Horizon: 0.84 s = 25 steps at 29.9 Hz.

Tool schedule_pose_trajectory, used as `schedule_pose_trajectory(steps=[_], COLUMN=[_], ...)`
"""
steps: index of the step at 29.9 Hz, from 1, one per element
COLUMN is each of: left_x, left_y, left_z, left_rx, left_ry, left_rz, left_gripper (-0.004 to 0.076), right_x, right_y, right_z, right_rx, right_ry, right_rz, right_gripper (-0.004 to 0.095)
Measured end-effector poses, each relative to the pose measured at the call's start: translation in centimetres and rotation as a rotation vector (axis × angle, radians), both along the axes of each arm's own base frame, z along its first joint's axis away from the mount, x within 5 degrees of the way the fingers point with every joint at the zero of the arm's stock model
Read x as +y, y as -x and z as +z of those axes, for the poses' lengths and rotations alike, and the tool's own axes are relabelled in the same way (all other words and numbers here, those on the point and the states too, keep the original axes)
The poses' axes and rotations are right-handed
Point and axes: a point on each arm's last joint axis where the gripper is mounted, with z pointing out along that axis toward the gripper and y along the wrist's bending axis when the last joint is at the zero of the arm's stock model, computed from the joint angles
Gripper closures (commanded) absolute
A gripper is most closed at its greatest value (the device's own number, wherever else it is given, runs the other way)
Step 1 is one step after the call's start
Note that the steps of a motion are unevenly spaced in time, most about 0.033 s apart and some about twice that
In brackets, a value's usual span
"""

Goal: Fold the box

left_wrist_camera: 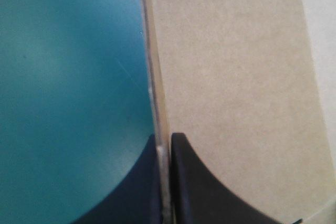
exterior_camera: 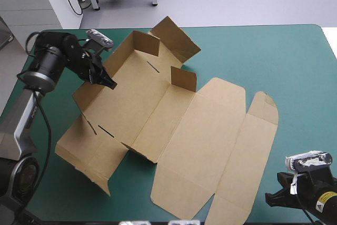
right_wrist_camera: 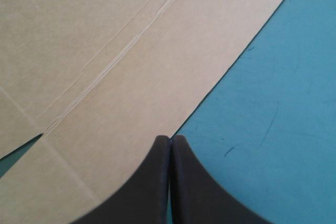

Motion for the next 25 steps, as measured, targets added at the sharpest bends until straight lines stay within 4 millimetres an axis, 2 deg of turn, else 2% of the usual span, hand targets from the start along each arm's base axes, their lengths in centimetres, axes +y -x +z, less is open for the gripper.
schedule_pose_trajectory(steps=[8,12,19,25], left_x=[-6.8,-10.4,-15.4,-17.7], left_y=[0.3,0.2,1.5,3.3], left_z=[-1.0,-1.1,0.0,0.1], left_rx=[-0.125,-0.291,-0.54,-0.585], left_ry=[-0.444,-0.617,-0.657,-0.645], left_rz=[-0.32,-0.449,-0.588,-0.584], left_gripper=[0.0731,0.0731,0.0732,0.0732], right_x=[0.0,0.0,0.0,0.0], right_y=[0.1,0.1,0.1,0.1], right_z=[-0.1,-0.1,-0.1,-0.1], right_rx=[0.014,0.016,0.019,0.022], right_ry=[-0.011,-0.015,-0.019,-0.021], right_rz=[-0.015,-0.015,-0.016,-0.019], right_gripper=[0.0929,0.0929,0.0929,0.0929])
